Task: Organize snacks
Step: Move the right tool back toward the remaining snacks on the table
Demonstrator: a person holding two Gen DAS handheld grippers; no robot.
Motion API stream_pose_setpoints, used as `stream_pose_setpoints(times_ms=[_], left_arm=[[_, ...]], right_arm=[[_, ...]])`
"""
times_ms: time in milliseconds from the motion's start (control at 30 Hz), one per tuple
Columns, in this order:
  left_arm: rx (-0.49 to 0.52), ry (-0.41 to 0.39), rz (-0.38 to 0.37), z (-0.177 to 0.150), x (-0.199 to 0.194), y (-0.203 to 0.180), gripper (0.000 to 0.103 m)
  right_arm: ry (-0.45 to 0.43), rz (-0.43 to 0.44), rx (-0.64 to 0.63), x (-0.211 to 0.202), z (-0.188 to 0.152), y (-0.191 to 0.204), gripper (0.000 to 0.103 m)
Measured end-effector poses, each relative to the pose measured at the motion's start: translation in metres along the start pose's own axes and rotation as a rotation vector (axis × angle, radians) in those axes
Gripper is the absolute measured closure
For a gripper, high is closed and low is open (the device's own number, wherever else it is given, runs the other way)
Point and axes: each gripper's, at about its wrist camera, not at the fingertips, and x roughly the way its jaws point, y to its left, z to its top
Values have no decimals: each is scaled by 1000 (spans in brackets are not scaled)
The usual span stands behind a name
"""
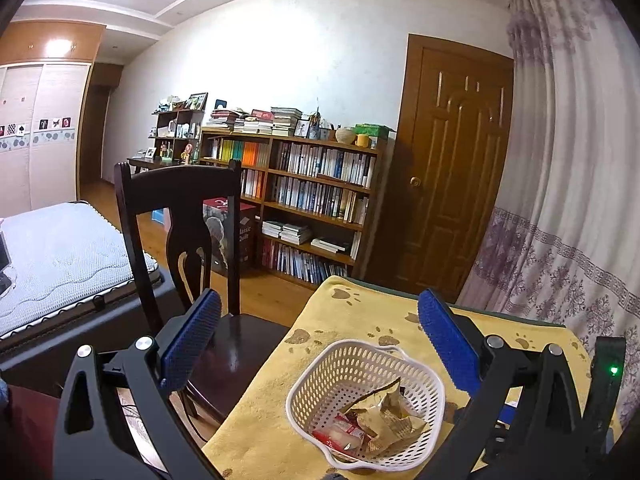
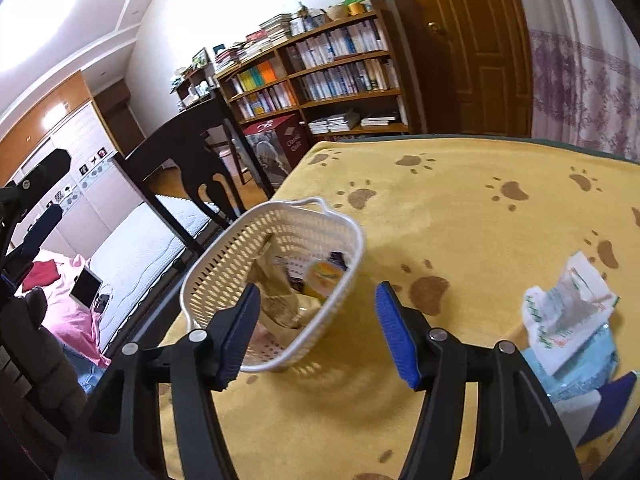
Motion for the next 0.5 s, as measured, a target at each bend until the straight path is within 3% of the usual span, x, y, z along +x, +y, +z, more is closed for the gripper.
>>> stream_pose_setpoints(times_ms=[500], left_arm=[[45, -15, -17, -3, -7, -14, 3]], right_arm=[[-45, -175, 154, -73, -26, -111, 41]])
